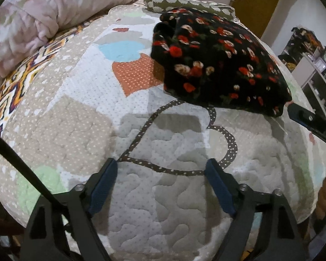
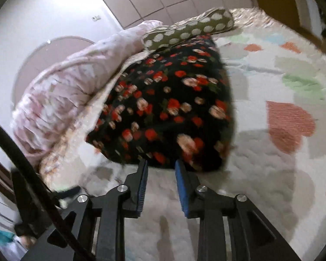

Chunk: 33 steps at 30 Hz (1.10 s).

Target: Fold large clothes

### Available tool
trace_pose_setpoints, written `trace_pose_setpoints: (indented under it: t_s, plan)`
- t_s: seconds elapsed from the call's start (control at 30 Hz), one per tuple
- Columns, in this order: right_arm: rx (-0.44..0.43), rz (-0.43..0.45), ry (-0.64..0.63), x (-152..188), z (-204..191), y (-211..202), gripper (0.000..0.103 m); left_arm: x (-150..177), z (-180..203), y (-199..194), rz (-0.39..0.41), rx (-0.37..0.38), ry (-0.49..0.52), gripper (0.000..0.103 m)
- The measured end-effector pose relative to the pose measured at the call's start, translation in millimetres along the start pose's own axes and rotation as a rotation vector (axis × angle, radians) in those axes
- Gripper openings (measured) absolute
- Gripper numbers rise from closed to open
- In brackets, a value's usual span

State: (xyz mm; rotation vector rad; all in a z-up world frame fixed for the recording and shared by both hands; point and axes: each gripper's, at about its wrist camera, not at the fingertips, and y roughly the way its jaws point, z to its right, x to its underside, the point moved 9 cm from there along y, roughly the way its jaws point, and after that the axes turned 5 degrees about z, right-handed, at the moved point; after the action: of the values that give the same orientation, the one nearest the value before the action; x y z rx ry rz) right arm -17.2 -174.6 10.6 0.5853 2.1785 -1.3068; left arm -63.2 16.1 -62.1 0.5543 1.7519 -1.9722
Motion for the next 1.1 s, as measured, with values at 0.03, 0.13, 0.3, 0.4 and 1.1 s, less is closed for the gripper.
trace_pose_setpoints:
  t_s: [0.03, 0.13, 0.3, 0.4, 1.1]
  plan:
    - [0.020, 0.005, -0.007, 4.3, 2.7, -2.8, 0.034, 0.9, 2.1, 1.2, 0.002, -0.007, 0.014, 0.090]
    - [0.037, 0.023, 0.007, 13.6, 9.3, -11.6, 0.034, 5.4, 7.5, 5.7, 0.008, -0.039, 0.057, 0.094]
    - [0.090, 0.025, -0.056, 11.3, -0.4, 0.8, 0.034, 6.6, 10.2, 8.5, 0.013, -0.064, 0.062, 0.098]
    - [0.266, 0.072, -0.066, -1.9, 20.7, 9.0, 0.036, 6.9, 10.1, 9.1, 0.014, -0.069, 0.066, 0.098]
    - [0.328, 0.131, 0.091, 34.2, 47.2, -44.1, 0.062, 6.9, 11.6, -10.6, 0.119, -0.144, 0.017, 0.103]
